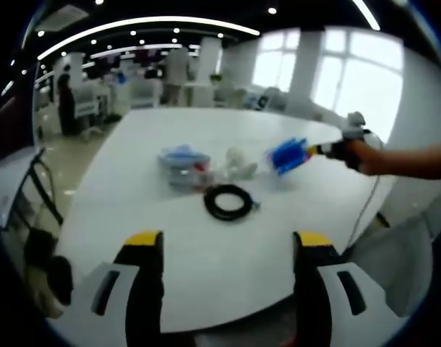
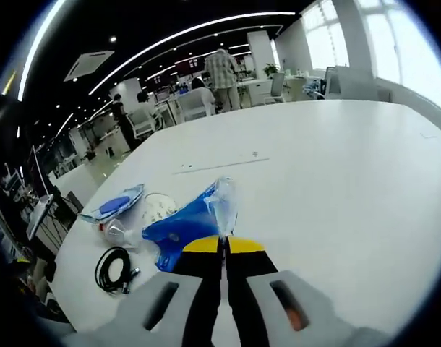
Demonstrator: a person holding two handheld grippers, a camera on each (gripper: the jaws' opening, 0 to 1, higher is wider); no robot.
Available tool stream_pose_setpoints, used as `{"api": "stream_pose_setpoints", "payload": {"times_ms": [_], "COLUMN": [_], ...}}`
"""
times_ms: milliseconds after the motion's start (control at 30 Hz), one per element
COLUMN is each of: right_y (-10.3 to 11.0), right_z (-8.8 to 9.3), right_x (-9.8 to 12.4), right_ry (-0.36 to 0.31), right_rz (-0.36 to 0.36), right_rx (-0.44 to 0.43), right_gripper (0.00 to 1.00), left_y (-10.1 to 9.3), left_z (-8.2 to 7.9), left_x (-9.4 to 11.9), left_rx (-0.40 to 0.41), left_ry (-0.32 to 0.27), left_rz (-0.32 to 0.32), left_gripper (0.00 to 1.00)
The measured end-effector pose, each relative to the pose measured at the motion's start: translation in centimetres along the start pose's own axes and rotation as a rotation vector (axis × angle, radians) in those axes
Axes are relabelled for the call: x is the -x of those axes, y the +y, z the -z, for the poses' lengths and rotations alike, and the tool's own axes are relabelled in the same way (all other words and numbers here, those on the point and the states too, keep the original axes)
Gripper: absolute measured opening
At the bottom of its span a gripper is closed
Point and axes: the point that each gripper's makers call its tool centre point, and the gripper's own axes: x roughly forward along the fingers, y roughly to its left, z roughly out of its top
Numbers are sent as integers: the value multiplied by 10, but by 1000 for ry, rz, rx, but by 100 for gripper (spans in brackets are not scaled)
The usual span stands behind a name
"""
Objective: Arrange the tabletop items into an orderly group along one side of the table until the central work area is clear of visible clutter.
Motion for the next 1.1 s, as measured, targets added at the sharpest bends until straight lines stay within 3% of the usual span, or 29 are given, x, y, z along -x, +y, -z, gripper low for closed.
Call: {"api": "stream_pose_setpoints", "payload": {"times_ms": [267, 767, 1100], "right_y": [-11, -26, -48], "right_z": [2, 21, 33], "right_x": [-4, -21, -33], "right_ry": [27, 104, 156], "right_rz": [24, 48, 63], "right_rx": [-13, -25, 26], "right_gripper": [0, 0, 2], "left_y": [1, 4, 3], "left_z": [1, 2, 3], "left_x": [0, -1, -2], "left_rx": [0, 1, -6], "left_ry": [6, 14, 25], "left_rz": [-7, -22, -19], "left_gripper": [70, 70, 70]}}
